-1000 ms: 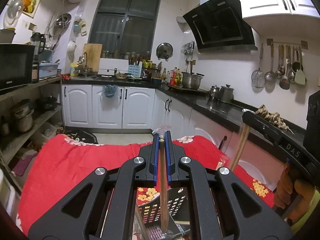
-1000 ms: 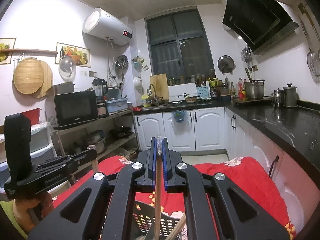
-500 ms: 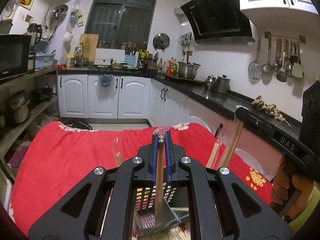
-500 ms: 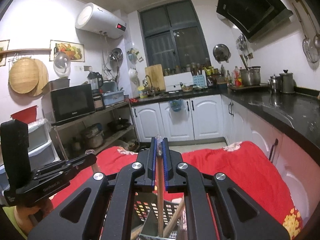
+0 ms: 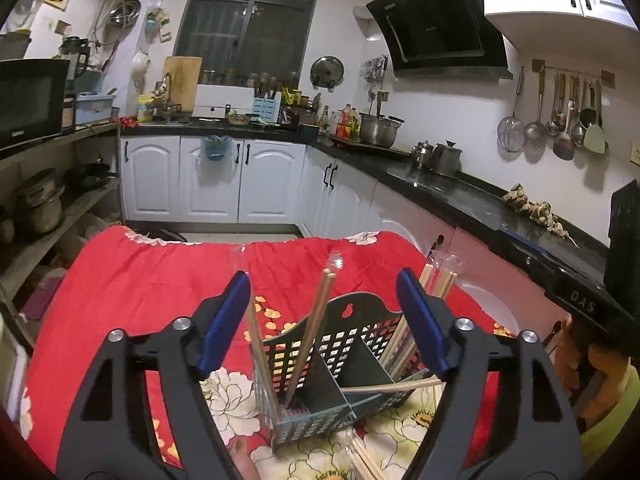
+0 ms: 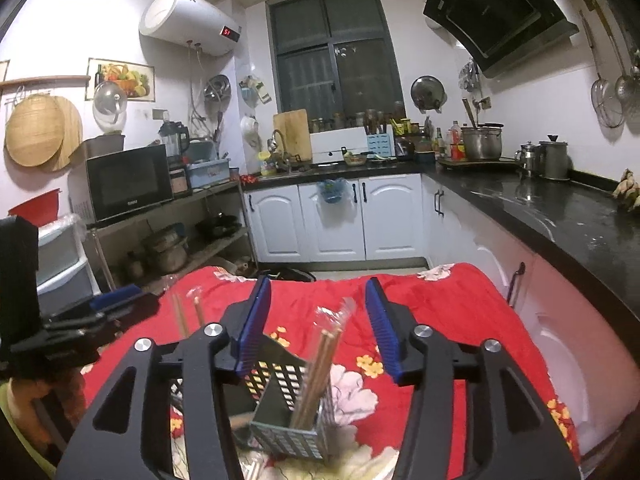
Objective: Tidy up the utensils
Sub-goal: 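Move both open tools down to the wrapped chopsticks beside the holder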
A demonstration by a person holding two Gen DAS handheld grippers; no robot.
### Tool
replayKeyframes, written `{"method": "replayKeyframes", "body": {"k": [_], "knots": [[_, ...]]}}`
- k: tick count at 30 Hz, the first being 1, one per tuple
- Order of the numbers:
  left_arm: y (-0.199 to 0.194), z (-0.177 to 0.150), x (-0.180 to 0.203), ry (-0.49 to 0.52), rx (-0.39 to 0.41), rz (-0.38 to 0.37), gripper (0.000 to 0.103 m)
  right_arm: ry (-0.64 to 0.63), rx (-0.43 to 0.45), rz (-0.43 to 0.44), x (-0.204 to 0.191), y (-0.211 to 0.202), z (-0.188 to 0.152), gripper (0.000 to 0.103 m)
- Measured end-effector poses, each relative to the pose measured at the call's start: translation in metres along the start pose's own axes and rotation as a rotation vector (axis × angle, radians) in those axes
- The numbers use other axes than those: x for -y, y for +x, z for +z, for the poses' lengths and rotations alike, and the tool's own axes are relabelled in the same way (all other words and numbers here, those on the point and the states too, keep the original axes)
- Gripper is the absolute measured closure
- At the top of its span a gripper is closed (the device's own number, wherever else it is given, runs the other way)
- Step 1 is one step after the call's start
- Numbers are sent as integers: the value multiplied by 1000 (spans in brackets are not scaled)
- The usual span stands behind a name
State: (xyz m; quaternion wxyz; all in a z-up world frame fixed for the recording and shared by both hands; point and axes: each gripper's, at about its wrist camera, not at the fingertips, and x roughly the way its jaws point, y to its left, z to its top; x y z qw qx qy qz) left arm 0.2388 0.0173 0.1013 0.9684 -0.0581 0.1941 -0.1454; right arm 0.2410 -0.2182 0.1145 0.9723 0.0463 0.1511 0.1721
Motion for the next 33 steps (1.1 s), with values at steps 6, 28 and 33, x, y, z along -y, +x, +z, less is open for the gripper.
{"method": "replayKeyframes", "body": {"k": [6, 28, 33], "knots": [[-20, -4, -1, -9, 10, 5, 11, 15, -16, -7, 7, -20, -3, 45], [-60, -74, -7, -71, -116, -15, 11, -11, -124, -13, -7, -65, -56, 32], [-60, -91, -9, -72, -158, -2, 11, -13, -165, -1, -12, -62, -71, 32]]}}
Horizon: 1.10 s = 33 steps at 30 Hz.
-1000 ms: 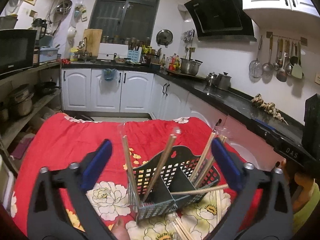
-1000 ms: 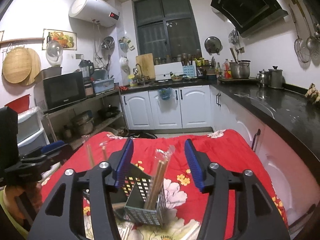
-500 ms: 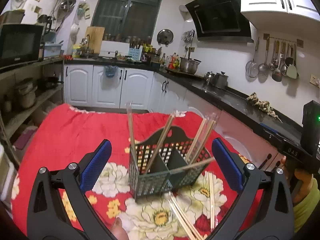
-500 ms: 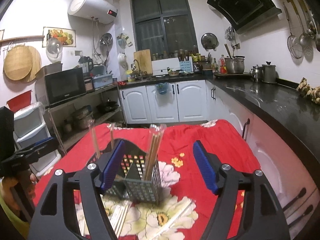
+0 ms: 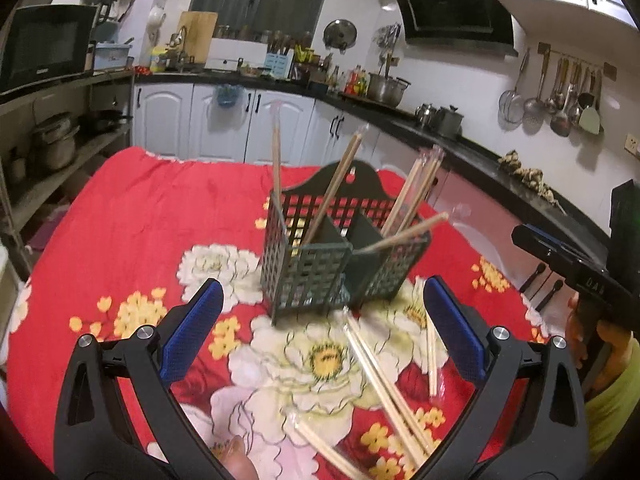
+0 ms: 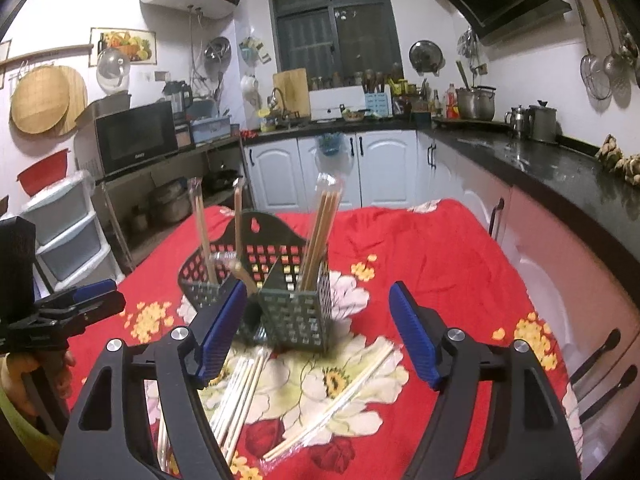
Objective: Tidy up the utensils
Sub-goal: 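Move both open tools down to the wrapped chopsticks beside the holder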
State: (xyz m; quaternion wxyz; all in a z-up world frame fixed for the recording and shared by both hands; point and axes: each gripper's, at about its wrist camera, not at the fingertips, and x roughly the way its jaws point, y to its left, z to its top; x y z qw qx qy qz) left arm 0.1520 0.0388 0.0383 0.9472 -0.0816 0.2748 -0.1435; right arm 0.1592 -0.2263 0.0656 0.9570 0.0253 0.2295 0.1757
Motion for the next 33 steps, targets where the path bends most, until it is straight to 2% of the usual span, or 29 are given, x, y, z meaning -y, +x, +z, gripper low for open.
{"method": "replayKeyframes", "body": {"k": [27, 31, 32, 33], "knots": [[7, -61, -11, -59, -170, 19, 11, -92, -201, 89, -36, 36, -47, 32], [14, -73, -14, -75, -212, 19, 11, -86, -259, 102, -39, 53, -53, 44], [15, -75, -15, -82, -222, 18, 14, -82, -288, 105, -40, 61, -56, 48], [18, -78, -16, -99, -239, 6, 24, -77, -306, 113, -40, 66, -57, 50]]}}
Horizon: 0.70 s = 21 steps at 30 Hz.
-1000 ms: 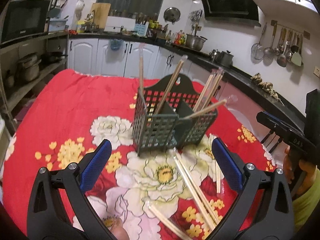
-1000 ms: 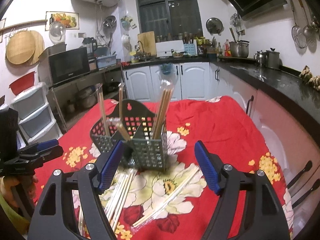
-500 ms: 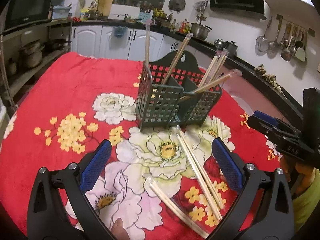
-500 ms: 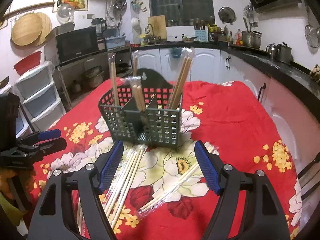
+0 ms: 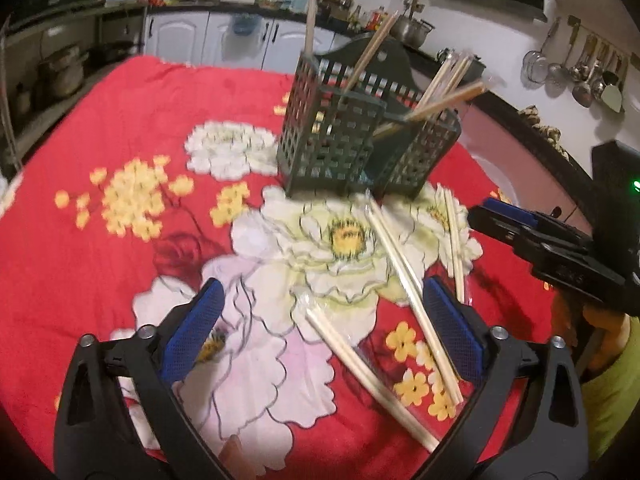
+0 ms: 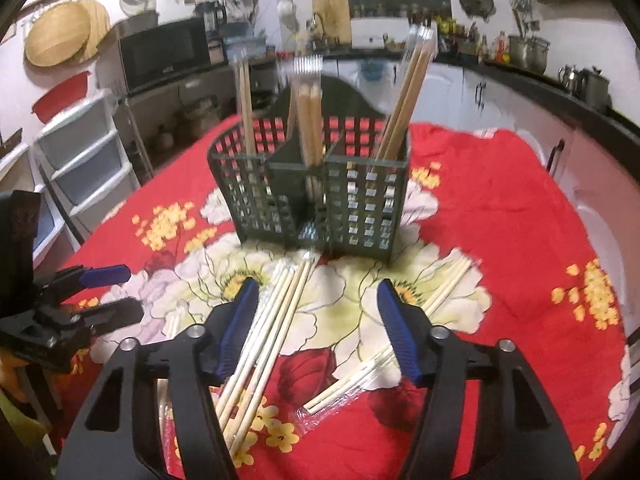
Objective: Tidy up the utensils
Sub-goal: 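Move both open tools down to the wrapped chopsticks beside the holder, then close the left tool on a chopstick while the right tool grasps chopsticks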
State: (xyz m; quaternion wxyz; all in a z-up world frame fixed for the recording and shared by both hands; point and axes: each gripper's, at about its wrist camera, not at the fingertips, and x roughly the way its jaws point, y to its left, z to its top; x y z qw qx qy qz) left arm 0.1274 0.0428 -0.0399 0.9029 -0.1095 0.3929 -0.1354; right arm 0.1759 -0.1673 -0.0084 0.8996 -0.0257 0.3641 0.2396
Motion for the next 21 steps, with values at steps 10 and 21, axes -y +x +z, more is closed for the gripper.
{"method": "replayKeyframes", "body": {"k": [10, 21], "knots": [[28, -12, -16, -117, -143, -94, 68, 30, -150, 21, -2, 57, 2, 67], [38, -14, -11, -99, -162, -103, 77, 56, -186, 16, -2, 80, 7, 69]]}}
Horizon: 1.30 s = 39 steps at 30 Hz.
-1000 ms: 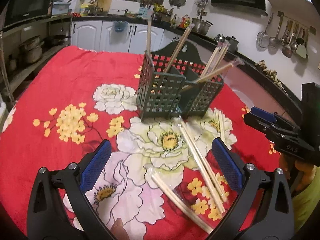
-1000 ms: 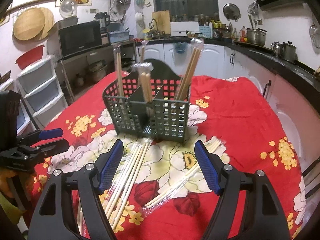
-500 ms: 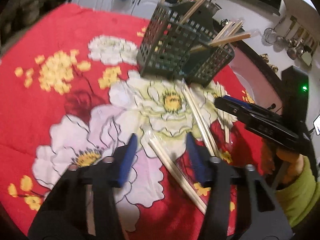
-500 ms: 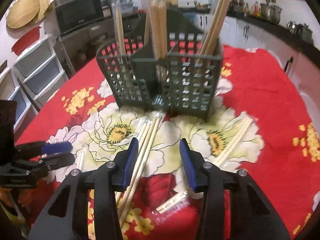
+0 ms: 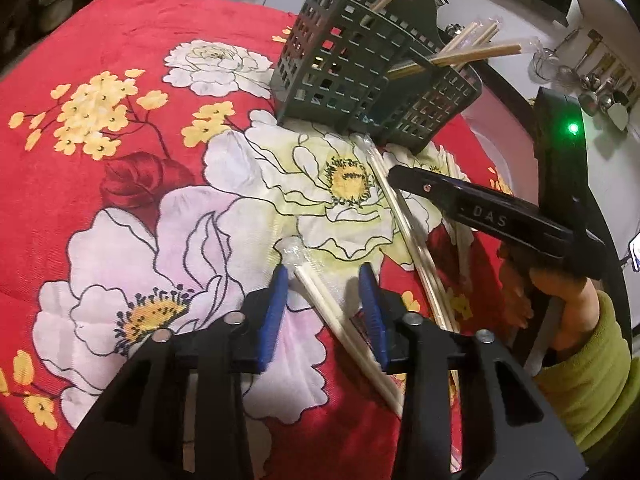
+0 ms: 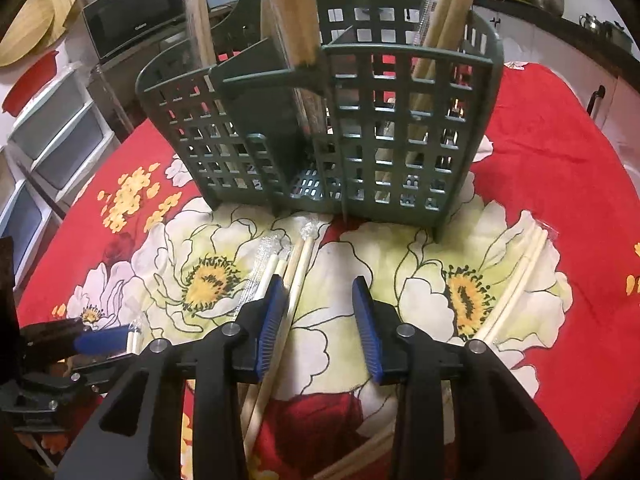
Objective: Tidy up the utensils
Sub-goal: 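Close the left tool on a chopstick while the right tool grasps chopsticks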
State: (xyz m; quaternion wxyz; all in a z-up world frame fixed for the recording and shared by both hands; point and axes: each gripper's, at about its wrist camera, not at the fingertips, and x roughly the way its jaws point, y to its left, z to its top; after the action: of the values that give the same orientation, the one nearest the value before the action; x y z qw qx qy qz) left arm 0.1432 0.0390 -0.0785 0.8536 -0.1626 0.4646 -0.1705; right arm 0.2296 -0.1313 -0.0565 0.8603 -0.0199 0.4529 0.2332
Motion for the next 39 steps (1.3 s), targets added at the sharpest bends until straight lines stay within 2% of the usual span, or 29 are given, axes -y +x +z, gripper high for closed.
{"method": "replayKeyframes", "body": {"k": [3, 9, 12, 16, 22, 25, 34, 37, 39], "knots": [[2, 1, 0, 10, -6, -7, 83, -21, -6, -9, -7, 4, 0, 69], [7, 3, -6, 14, -14, -14, 88, 2, -6, -13, -14, 16, 11, 70], [9, 4, -7, 24, -20, -9, 89, 3, -17, -40, -14, 23, 15, 78], [12, 8, -7, 38, -32, -5, 89, 14, -22, -36, -10, 25, 14, 85], [18, 22, -13, 12, -70, -30, 89, 42, -30, -7, 0, 20, 10, 92], [22, 31, -18, -8, -79, -46, 89, 74, -29, 21, 7, 15, 9, 96], [32, 51, -31, -60, -112, -85, 89, 82, 25, 105, 19, -22, 1, 97], [35, 57, -28, -35, -122, -62, 89, 54, 49, 113, 16, -38, 1, 97], [36, 60, -24, -2, -125, -29, 95, 35, 70, 115, 12, -47, 0, 97]]}}
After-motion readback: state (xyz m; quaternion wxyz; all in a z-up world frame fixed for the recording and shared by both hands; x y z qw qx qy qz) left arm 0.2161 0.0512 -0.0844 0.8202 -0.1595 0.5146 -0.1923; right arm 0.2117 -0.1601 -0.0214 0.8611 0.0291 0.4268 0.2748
